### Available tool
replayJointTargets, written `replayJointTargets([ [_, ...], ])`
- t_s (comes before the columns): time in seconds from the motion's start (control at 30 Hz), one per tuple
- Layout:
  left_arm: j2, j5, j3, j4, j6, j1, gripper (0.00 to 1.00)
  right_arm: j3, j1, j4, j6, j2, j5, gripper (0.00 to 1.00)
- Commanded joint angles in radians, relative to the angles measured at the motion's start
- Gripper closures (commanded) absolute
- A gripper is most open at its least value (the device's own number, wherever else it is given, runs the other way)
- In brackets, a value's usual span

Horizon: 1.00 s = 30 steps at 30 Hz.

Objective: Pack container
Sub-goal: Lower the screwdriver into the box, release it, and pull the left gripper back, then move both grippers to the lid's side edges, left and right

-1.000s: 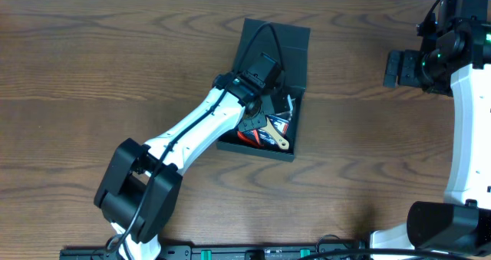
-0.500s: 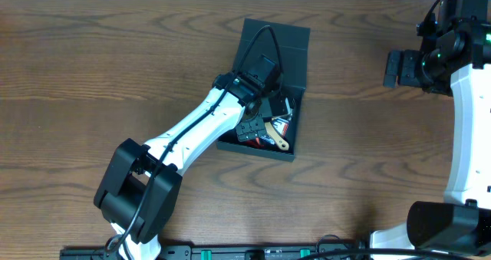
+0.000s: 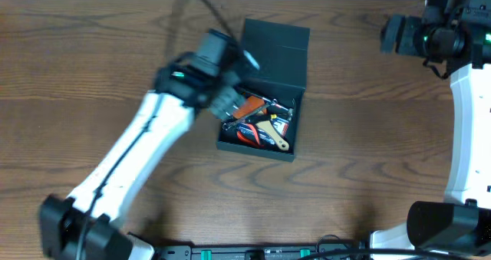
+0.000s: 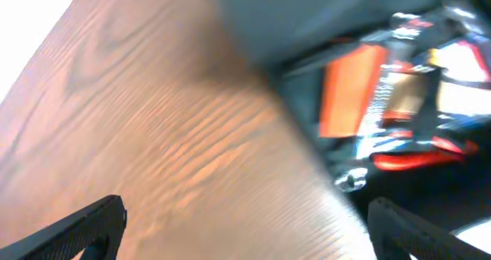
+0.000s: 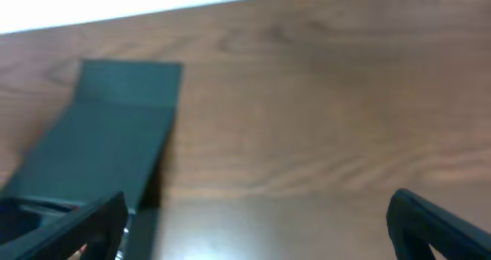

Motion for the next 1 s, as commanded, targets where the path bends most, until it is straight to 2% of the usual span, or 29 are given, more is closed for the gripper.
replayJointTargets([
  [0.0,-0.028,-0.003,0.012,-0.051,-0.211,0.108,0.01,-0.003,0.007,-0.002,-0.013,0.006,-0.086,0.01],
  [0.1,-0.035,0.084,0.011,-0.118,-0.304,0.21,0.02,-0.003,0.03,-0.072,-0.114,0.008,-0.193,0.02],
  [0.13,-0.034,0.135,0.011,-0.134,-0.31,0.238,0.01,-0.003,0.035,-0.092,-0.151,0.008,-0.238,0.08],
  [0.17,-0.032,0.195,0.011,-0.145,-0.31,0.265,0.01,-0.004,0.039,-0.103,-0.177,0.008,-0.274,0.23],
  [0.23,-0.028,0.354,0.011,-0.157,-0.31,0.318,0.01,-0.005,0.043,-0.119,-0.202,0.008,-0.342,0.75],
  [0.27,-0.027,0.424,0.011,-0.156,-0.31,0.336,0.02,-0.005,0.043,-0.118,-0.199,0.008,-0.354,0.94],
  [0.3,-0.026,0.511,0.011,-0.153,-0.309,0.357,0.07,-0.006,0.042,-0.116,-0.18,0.009,-0.356,0.99],
  [0.33,-0.024,0.571,0.011,-0.149,-0.309,0.371,0.13,-0.006,0.041,-0.114,-0.164,0.011,-0.355,0.99],
  [0.37,-0.024,0.605,0.011,-0.145,-0.309,0.379,0.27,-0.006,0.041,-0.11,-0.154,0.013,-0.356,0.99],
  [0.4,-0.023,0.637,0.011,-0.14,-0.309,0.389,0.5,-0.006,0.041,-0.105,-0.137,0.016,-0.355,0.99],
  [0.43,-0.023,0.654,0.011,-0.137,-0.309,0.395,0.69,-0.006,0.042,-0.101,-0.12,0.023,-0.355,0.99],
  [0.47,-0.023,0.667,0.011,-0.132,-0.31,0.401,0.78,-0.006,0.041,-0.097,-0.095,0.033,-0.356,0.99],
  [0.63,-0.023,0.67,0.011,-0.13,-0.329,0.403,0.93,-0.006,0.042,-0.096,0.003,0.133,-0.425,0.99],
  [0.77,-0.018,0.725,0.011,-0.114,-0.329,0.404,0.94,-0.006,0.042,-0.1,0.008,0.256,-0.562,0.99],
  [0.97,0.046,0.804,0.011,-0.027,-0.415,0.404,0.94,-0.006,0.041,-0.095,0.003,0.391,-0.584,0.99],
])
